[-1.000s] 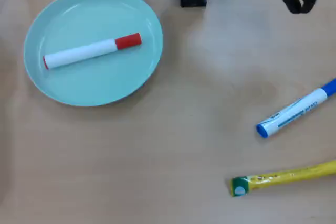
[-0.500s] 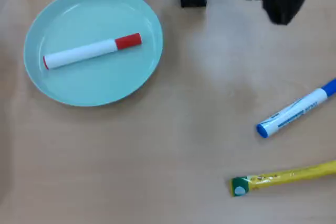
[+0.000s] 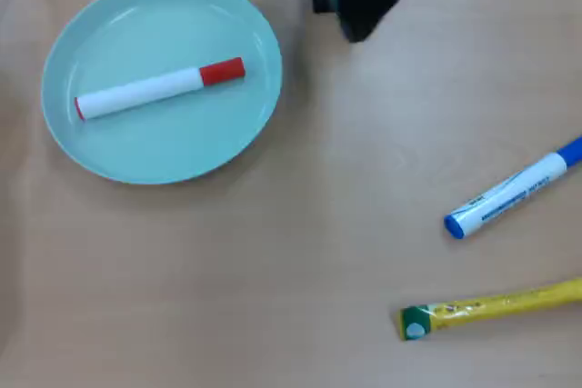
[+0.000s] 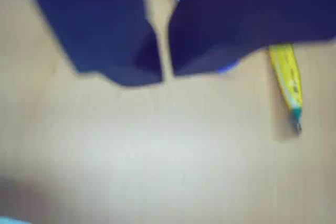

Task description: Pick up the red pen.

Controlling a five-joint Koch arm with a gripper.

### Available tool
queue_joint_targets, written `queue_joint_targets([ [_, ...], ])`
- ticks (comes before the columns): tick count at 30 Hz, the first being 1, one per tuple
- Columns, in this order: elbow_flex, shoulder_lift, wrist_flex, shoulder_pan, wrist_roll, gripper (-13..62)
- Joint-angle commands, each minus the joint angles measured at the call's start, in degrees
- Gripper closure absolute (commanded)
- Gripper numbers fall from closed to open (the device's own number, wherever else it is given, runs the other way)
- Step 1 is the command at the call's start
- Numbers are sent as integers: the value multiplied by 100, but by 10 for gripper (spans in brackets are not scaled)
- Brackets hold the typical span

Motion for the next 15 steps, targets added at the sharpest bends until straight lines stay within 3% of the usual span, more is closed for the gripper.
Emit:
queue_joint_targets([
  [1, -483, 202, 316, 791, -229, 522],
  [15, -202, 158, 255, 3955, -97, 519],
])
